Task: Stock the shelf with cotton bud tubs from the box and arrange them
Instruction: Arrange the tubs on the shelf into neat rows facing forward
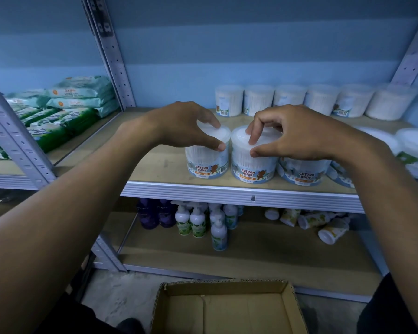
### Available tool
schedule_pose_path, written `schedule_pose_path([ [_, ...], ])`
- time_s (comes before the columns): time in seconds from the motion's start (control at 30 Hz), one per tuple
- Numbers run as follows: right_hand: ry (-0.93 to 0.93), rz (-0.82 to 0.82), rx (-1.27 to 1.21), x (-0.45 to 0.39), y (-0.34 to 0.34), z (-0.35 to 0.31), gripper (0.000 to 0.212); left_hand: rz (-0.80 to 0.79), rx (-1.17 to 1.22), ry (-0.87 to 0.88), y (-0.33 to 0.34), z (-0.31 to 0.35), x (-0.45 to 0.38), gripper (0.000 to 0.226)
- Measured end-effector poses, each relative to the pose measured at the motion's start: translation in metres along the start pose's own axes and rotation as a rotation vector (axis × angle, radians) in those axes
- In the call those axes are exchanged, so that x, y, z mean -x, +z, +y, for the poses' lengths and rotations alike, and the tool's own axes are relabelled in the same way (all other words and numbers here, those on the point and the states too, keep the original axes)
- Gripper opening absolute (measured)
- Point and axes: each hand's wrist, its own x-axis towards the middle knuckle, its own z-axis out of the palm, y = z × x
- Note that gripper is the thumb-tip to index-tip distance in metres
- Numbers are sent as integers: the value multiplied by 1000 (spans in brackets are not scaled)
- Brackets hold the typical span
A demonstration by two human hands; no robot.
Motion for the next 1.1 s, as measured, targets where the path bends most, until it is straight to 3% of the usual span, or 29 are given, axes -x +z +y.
schedule_pose_path([
  [0.5, -22, -12, 34, 4, 1, -4, 22, 0, -10, -1, 0, 0, 0, 61],
  [0.63, -16, 81, -24, 1, -2, -3, 24, 8, 3, -6, -4, -4, -4, 58],
  [0.8, 72, 127, 67, -17, -14, 14, 23, 56, -4, -5, -12, -10, -24, 55],
  [1.1, 278, -5, 261, -71, -46, 50, 25, 53, -20, -71, -21, -8, -90, 55],
])
